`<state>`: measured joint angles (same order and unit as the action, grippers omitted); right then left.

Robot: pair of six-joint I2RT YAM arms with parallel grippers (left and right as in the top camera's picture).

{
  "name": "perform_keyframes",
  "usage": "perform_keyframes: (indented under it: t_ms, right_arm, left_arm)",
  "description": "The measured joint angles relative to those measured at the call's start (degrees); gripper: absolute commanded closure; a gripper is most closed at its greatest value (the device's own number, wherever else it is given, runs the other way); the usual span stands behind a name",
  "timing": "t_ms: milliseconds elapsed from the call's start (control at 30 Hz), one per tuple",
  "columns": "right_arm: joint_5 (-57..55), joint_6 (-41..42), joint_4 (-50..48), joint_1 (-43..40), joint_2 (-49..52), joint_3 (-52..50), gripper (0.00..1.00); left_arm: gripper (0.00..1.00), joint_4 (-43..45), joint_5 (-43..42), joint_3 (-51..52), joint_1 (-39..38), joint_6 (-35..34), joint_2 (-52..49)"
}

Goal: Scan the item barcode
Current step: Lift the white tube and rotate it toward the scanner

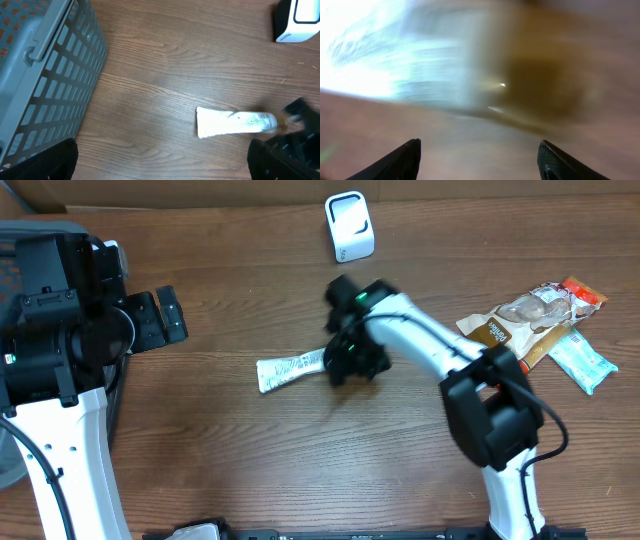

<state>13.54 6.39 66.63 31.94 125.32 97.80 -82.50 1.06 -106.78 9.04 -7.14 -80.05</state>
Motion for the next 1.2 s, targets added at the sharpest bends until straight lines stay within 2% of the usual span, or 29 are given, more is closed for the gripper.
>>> perform_keyframes:
  t_ms: [233, 333, 400, 567, 667, 800, 967, 1200]
  right_arm:
    - [14.0, 0.9, -7.5, -11.8, 0.0, 0.0, 0.30]
    - [19.6, 2.3, -8.2, -11.7, 0.0, 0.0, 0.31]
    - [20.3, 6.1, -8.8, -9.7, 0.0, 0.0, 0.30]
    - [15.9, 19.1, -11.6, -3.9, 0.0, 0.0, 0.21]
    - [10.0, 28.5, -12.0, -0.3, 0.0, 0.0, 0.18]
    - [2.8, 36.8, -12.2, 3.0, 0.0, 0.0, 0.16]
    - [-1.6, 41.7, -14.6, 4.7, 0.0, 0.0, 0.16]
    - [-3.8, 43.8, -21.2, 9.6, 0.0, -1.0, 0.17]
  left_arm:
    - [0.00, 0.0, 0.0, 0.0, 0.0, 0.0, 0.0]
    - [0.00, 0.0, 0.0, 0.0, 0.0, 0.0, 0.0]
    - [0.00, 0.0, 0.0, 0.0, 0.0, 0.0, 0.0]
    - [0.00, 0.0, 0.0, 0.0, 0.0, 0.0, 0.0]
    - [0.01, 0.0, 0.0, 0.0, 0.0, 0.0, 0.0]
    - [0.00, 0.0, 0.0, 0.0, 0.0, 0.0, 0.0]
    - [0.00, 0.0, 0.0, 0.0, 0.0, 0.0, 0.0]
    - [0.01, 0.0, 0.0, 0.0, 0.0, 0.0, 0.0]
